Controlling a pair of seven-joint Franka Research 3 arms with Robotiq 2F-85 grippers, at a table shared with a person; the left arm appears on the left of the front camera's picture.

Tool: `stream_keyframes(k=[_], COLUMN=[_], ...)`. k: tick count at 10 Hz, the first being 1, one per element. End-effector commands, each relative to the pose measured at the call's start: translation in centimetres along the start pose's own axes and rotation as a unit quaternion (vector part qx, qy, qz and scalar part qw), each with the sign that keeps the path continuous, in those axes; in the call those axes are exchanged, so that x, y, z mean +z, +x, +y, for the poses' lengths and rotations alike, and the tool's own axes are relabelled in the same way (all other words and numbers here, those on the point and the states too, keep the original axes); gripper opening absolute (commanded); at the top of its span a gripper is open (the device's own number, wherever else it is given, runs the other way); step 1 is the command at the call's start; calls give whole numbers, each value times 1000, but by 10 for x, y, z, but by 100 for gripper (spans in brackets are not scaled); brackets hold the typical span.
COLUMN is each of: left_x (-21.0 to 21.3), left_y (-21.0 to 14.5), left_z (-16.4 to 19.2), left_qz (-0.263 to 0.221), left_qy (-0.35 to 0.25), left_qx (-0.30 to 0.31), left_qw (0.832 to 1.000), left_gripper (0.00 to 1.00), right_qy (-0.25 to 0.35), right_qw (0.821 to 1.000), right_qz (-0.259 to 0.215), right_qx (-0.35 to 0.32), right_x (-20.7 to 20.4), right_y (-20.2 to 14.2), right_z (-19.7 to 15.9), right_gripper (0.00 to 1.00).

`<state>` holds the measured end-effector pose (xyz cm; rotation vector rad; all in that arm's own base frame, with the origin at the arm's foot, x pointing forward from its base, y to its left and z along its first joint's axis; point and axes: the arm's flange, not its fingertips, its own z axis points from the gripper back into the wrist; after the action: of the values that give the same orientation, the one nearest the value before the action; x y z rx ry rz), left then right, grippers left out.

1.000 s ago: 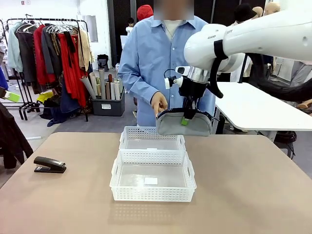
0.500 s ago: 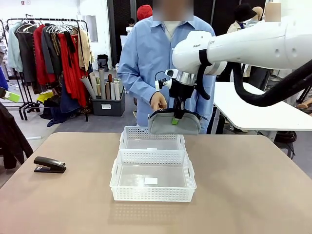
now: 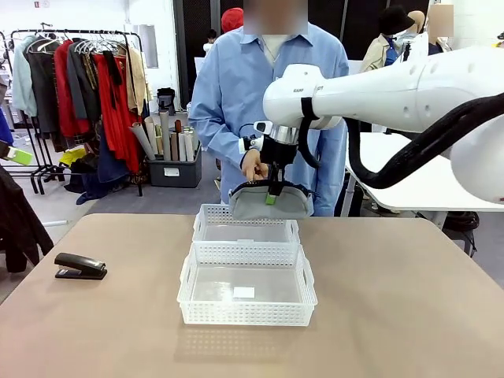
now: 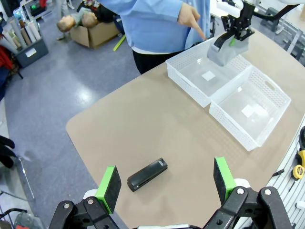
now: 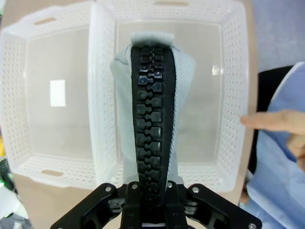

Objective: Distribute items into two baskets.
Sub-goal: Place the picked Pencil pouch into the Organizing basket as instructed by the person.

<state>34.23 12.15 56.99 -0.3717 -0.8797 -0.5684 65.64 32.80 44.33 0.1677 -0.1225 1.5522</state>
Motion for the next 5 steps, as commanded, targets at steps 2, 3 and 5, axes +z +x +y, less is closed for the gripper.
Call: stream_keyframes(k=[2,3,5], left_x=[0,0,0], left_y=[1,1,1], left_z=[1,1,1], left_qz=[-9,-9,-9], left_qy=[-7,-7,-7], left_qx=[-5,-5,-5], left_qw=[1000,1000,1000], left_gripper=[100,100,100], right_qy=[-8,-13,-24], right_qw=[1000,1000,1000], right_qz=[4,2,13], right_qx=[-5,-4,-1], right_x=[-10,-17,-32], right_y=[24,27,32], right_z=[-14,-14,-13], right_gripper=[0,0,0])
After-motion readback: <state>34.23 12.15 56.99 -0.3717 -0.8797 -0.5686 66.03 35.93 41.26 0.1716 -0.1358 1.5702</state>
